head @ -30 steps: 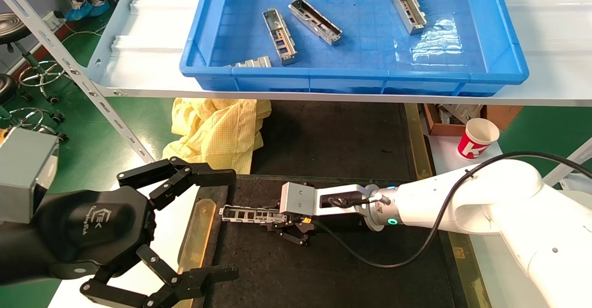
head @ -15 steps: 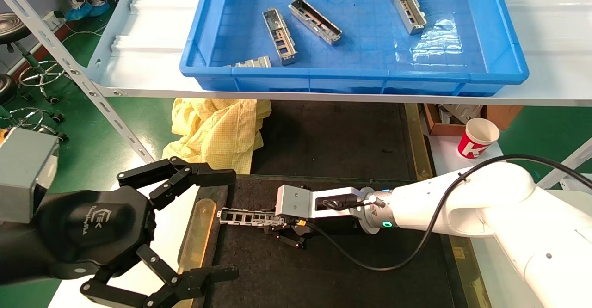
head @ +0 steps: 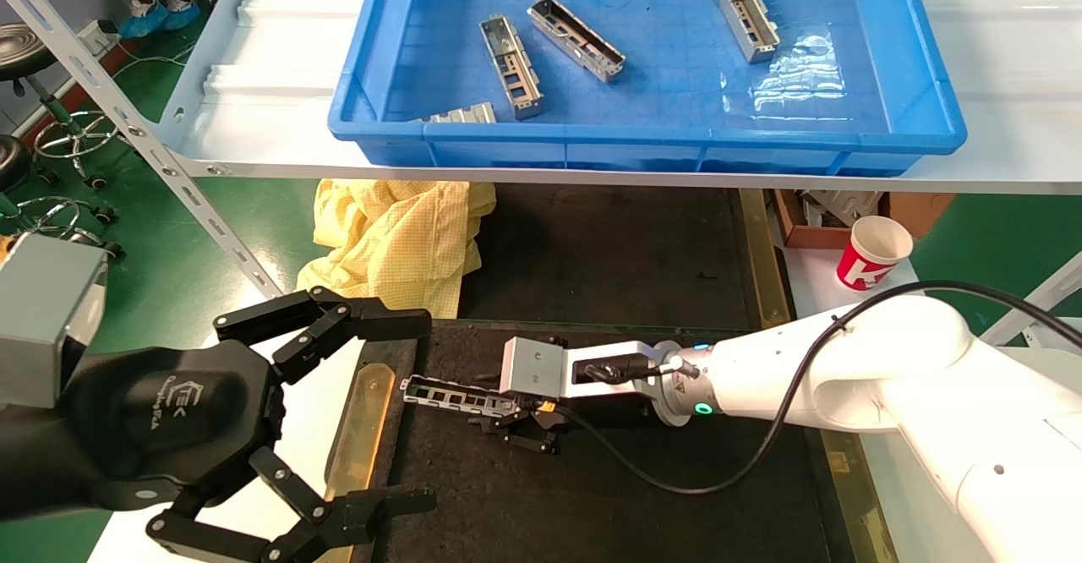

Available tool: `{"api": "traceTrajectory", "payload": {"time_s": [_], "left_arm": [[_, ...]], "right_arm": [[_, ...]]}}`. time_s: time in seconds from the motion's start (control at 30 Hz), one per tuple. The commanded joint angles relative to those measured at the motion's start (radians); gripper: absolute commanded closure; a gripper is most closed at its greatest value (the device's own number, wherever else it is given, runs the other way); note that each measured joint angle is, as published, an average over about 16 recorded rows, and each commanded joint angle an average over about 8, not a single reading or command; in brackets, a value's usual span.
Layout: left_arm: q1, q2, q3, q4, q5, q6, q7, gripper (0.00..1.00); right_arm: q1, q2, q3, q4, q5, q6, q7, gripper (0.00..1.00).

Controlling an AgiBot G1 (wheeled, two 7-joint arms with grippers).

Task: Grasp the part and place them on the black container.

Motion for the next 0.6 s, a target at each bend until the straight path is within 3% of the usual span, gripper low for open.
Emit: {"api": "traceTrajectory", "payload": {"time_s": [0.03, 0.6], "left_arm": [[0.0, 0.0, 0.0, 0.0, 0.0, 0.0, 0.0, 0.0], [0.0, 0.0, 0.0, 0.0, 0.0, 0.0, 0.0, 0.0]], "right_arm": [[0.003, 0.001, -0.004, -0.001, 0.007, 0.003, -0.001, 0.0], [0.041, 0.044, 0.051, -0.083, 0.149, -0.189, 0.014, 0.0]]}}
